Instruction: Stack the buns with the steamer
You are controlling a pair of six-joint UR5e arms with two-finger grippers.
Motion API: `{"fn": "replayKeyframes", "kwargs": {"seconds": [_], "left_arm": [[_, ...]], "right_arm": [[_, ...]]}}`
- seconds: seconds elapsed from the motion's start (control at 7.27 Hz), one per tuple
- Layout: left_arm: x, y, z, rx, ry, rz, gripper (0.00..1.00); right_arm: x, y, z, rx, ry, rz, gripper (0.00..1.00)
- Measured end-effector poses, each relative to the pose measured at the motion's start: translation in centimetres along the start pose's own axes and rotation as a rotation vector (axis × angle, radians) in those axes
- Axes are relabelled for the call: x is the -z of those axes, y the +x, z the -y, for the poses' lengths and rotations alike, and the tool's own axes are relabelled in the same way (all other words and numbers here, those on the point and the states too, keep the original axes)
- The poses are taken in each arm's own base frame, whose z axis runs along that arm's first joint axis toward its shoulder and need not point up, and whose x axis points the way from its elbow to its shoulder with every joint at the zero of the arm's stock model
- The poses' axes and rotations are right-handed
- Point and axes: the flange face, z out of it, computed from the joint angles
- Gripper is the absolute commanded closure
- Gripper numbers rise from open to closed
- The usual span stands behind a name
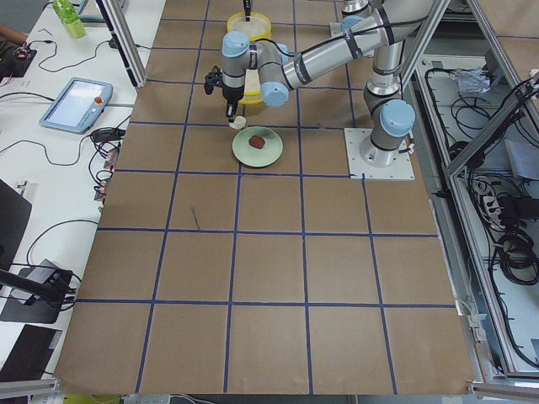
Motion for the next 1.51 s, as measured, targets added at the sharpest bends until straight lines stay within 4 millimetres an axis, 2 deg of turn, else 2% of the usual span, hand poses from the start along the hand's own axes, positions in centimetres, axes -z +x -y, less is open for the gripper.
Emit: {"fn": "replayKeyframes", "kwargs": {"seconds": [0.28,0.41,0.55,0.69,0.83,0.96,1.1,1.24,1.38,1.51], "left_arm": [[1.1,9.3,-0.1,0.049,0.024,-0.07,0.99],[1.1,14.2,-0.6,0.067,0.023,-0.131,0.9],[0.4,18.7,-1.0,0.091,0.026,-0.19,0.06],[-0.8,21.6,-1.2,0.112,0.037,-0.222,0.0],[-1.7,22.7,-1.3,0.12,0.039,-0.232,0.0],[-2.1,23.1,-1.3,0.12,0.041,-0.234,0.0],[-2.1,23.0,-1.2,0.089,0.052,-0.224,0.0],[-1.9,21.5,-0.7,0.03,0.072,-0.185,0.0],[-1.6,18.1,0.1,-0.02,0.089,-0.133,0.0],[-1.2,13.8,0.4,-0.056,0.091,-0.096,0.0]], "right_arm": [[0.4,0.1,0.2,0.0,0.006,0.011,0.84],[1.3,0.3,0.5,0.0,0.012,0.008,0.84],[3.1,0.7,1.0,-0.001,0.013,0.008,0.84],[5.7,1.2,1.6,-0.003,0.004,0.013,0.84],[8.0,1.5,2.0,-0.005,-0.008,0.021,0.84],[9.4,1.6,2.2,-0.007,-0.018,0.028,0.84],[9.8,1.7,2.2,-0.011,-0.024,0.032,0.84],[10.0,1.4,2.3,-0.022,-0.027,0.033,0.84],[10.1,0.3,2.5,-0.042,-0.029,0.033,0.84],[10.3,-2.1,3.1,-0.058,-0.029,0.03,0.84]]}}
